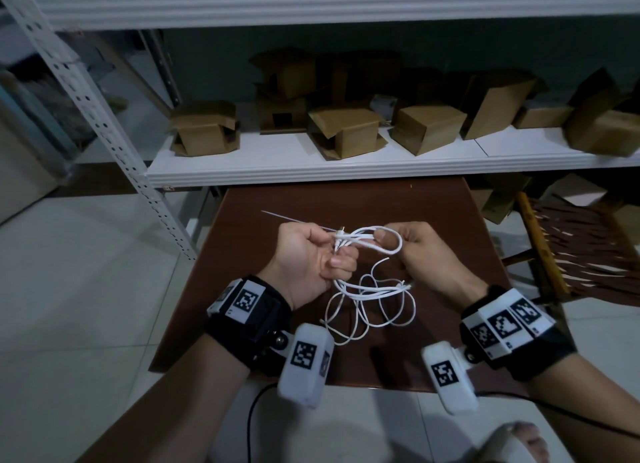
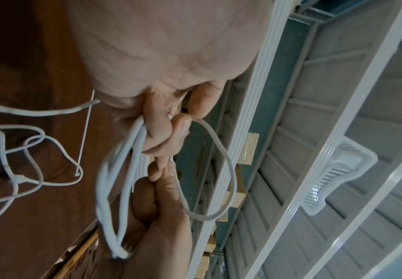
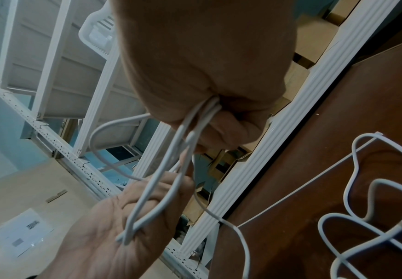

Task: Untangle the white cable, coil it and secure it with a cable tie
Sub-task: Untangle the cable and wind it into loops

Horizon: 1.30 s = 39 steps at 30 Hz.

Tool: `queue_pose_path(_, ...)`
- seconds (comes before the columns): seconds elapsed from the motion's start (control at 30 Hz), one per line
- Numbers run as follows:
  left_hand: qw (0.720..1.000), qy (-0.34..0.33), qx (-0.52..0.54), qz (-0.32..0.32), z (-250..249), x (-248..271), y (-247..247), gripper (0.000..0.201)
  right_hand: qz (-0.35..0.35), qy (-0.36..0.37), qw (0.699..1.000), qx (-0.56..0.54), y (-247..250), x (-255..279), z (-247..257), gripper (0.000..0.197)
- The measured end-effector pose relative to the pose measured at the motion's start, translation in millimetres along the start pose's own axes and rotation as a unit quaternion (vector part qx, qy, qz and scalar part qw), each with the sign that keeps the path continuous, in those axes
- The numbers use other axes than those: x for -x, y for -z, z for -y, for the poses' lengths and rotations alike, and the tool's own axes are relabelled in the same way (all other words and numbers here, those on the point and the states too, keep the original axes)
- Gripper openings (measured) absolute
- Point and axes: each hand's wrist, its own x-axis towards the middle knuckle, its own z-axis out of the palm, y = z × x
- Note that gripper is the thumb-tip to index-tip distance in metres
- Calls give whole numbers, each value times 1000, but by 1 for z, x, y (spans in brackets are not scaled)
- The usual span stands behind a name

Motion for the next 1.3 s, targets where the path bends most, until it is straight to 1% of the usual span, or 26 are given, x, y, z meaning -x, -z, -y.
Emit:
queue_pose_path(0.07, 1000, 10, 11, 3, 1, -2, 1, 59, -9, -4, 1000, 21, 1, -2, -2, 35)
queue_pose_path(0.17, 1000, 27, 9, 4, 4, -6, 0, 79, -6, 5, 1000, 29, 1, -4, -9, 38)
queue_pose_path(0.2, 999, 31, -8, -7, 5, -7, -1, 79, -1, 8, 999, 33, 0, -3, -9, 39)
queue_pose_path(0.23, 999, 37, -27, -18, 6, -7, -2, 72, 0, 8, 999, 40, -1, -4, -10, 41)
queue_pose_path(0.3, 997, 48, -57, -29, 7, -7, -5, 45, 2, 13, 999, 47, -2, -4, -12, 41)
queue_pose_path(0.33, 996, 51, -61, -33, 9, -7, -6, 35, 1, 14, 999, 48, -1, -4, -13, 40)
queue_pose_path(0.4, 996, 48, -60, -44, 11, -7, -7, 30, -2, 17, 998, 54, 0, -5, -15, 39)
queue_pose_path(0.5, 997, 29, -50, -55, 13, -7, -9, 29, -7, 21, 998, 56, 1, -6, -16, 39)
queue_pose_path(0.57, 998, 22, -16, -57, 14, -8, -9, 30, -9, 28, 998, 58, -1, -6, -16, 39)
queue_pose_path(0.63, 998, 26, 29, -57, 14, -8, -8, 33, -15, 50, 995, 83, -3, -6, -17, 38)
queue_pose_path(0.73, 994, 43, 84, -60, 15, -10, -12, 50, -36, 88, 987, 130, -5, -5, -17, 39)
queue_pose_path(0.8, 991, 53, 103, -60, 14, -10, -13, 62, -51, 96, 980, 166, -7, -3, -17, 38)
queue_pose_path(0.83, 990, 60, 115, -60, 14, -10, -12, 63, -56, 98, 977, 180, -8, -3, -17, 37)
queue_pose_path(0.87, 988, 67, 128, -62, 13, -10, -11, 59, -60, 101, 975, 186, -9, -2, -17, 34)
queue_pose_path(0.97, 984, 81, 141, -67, 11, -6, -8, 37, -68, 113, 973, 192, -12, -1, -15, 30)
queue_pose_path(1.0, 985, 83, 139, -67, 11, -6, -7, 35, -68, 114, 972, 192, -12, -1, -14, 28)
queue_pose_path(1.17, 986, 76, 134, -58, 12, -5, -5, 38, -70, 119, 971, 197, -11, 1, -10, 34)
queue_pose_path(1.3, 993, 74, 72, -55, 9, -5, -7, 40, -62, 122, 972, 189, -13, 3, -7, 30)
